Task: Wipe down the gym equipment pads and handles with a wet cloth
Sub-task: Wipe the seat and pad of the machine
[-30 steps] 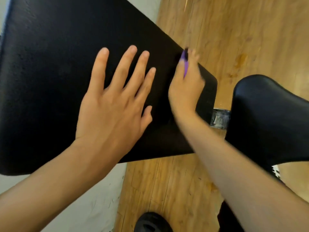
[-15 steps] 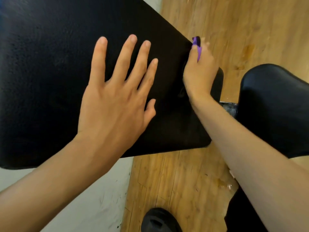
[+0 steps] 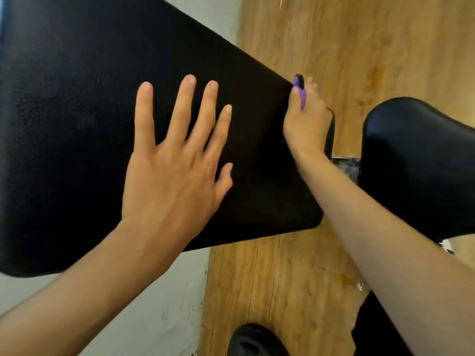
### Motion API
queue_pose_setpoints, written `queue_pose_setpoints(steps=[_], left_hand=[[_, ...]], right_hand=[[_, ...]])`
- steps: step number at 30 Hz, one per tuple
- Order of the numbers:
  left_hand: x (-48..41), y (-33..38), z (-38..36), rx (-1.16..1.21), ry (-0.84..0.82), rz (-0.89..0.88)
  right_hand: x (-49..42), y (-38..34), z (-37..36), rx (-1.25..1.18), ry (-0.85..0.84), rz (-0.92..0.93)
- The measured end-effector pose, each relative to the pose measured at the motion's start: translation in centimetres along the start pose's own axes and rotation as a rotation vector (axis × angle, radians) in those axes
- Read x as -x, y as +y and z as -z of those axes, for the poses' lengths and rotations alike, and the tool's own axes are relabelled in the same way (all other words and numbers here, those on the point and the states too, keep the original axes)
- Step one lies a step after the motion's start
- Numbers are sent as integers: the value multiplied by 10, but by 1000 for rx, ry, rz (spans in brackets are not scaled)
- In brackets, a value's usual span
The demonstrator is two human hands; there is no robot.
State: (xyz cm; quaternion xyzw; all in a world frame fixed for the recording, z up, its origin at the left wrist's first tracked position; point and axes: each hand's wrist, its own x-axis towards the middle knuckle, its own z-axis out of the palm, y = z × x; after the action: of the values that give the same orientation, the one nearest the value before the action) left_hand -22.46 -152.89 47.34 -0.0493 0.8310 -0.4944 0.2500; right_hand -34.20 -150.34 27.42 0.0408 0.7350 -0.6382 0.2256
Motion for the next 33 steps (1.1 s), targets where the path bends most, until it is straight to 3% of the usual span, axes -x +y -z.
queue_pose_setpoints(steps=[4, 8, 13, 21, 24, 28, 30, 33], left_hand=[[-1, 2, -2, 0, -10, -5], [-2, 4, -1, 4, -23, -2], [-5, 5, 3, 7, -52, -19], [-10, 9, 1, 45, -44, -34], [-10, 11, 1, 43, -55, -25], [-9, 12, 3, 26, -61, -31], [-9, 12, 3, 23, -56, -36], [-12, 14, 1, 29, -42, -39]], right_hand=[[-5, 14, 7, -1, -75, 79], [88, 32, 0, -61, 0, 107], [179, 47, 16, -157, -109, 11], [6, 29, -8, -108, 33, 29], [63, 46, -7, -145, 16, 69], [186, 62, 15, -208, -147, 128], [155, 55, 14, -172, -125, 123], [40, 25, -1, -68, -61, 96]])
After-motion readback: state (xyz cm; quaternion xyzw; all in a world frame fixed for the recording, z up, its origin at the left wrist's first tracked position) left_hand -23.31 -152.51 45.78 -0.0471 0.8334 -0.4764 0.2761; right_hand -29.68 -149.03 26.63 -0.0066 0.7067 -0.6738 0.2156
